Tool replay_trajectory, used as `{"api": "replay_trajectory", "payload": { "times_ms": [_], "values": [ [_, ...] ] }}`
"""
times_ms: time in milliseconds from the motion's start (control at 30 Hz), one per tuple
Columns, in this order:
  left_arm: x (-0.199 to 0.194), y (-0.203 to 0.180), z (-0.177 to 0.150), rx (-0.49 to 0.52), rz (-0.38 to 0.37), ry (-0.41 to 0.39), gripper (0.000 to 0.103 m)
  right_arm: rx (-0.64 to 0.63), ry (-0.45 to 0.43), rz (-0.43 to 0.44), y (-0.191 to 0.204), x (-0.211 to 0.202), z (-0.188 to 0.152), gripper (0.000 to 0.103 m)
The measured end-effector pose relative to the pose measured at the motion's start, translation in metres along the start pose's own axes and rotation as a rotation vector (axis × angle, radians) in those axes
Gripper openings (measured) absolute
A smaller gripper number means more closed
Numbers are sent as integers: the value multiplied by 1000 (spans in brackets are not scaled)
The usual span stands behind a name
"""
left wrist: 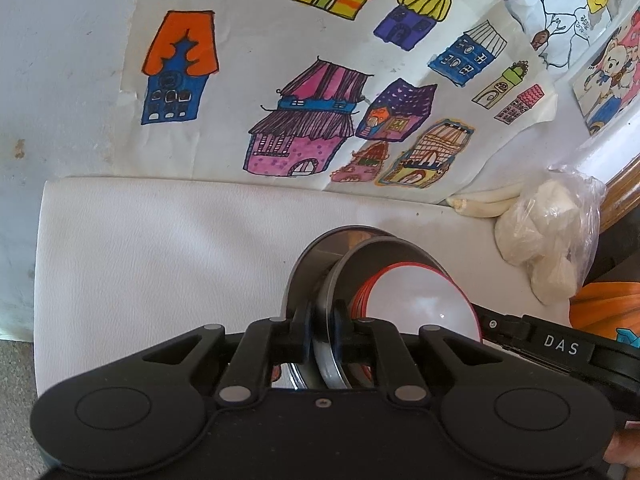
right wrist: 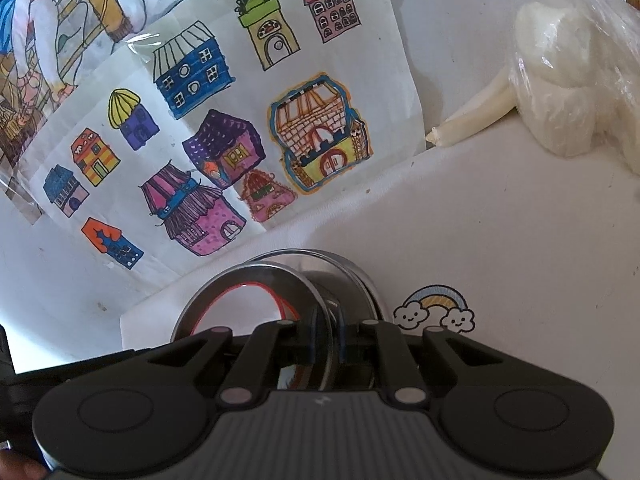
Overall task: Organize plates and bowls
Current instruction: 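Lower the steel bowl stack onto the steel plates with both tools, then open both tools and pull them back from the stack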
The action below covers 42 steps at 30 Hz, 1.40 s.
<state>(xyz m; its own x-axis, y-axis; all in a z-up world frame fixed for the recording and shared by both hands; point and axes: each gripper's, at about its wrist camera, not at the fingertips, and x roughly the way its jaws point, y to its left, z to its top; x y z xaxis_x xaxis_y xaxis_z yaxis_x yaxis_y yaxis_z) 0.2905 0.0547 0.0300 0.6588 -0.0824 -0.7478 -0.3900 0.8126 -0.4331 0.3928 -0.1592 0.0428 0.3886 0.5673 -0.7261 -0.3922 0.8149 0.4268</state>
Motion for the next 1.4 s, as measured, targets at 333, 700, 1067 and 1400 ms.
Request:
{"api": "replay_trajectory", "payload": {
  "times_ms": [333,700,1067,1400],
  "values": [
    [-4,3,-1,0,3,-17,20,-7,-41,0,3,-8,-6,19],
    [-17,3,-6,21,56,-62,54,-1,-99,-57,-2,-19,-24,41],
    [-38,12,-16,46,46,-117,86,-7,-198,-40,1,-45,-43,81],
    [-78,14,-42,130,74,-219,101,-135,-375,-57,33,-85,-81,103]
  ]
}}
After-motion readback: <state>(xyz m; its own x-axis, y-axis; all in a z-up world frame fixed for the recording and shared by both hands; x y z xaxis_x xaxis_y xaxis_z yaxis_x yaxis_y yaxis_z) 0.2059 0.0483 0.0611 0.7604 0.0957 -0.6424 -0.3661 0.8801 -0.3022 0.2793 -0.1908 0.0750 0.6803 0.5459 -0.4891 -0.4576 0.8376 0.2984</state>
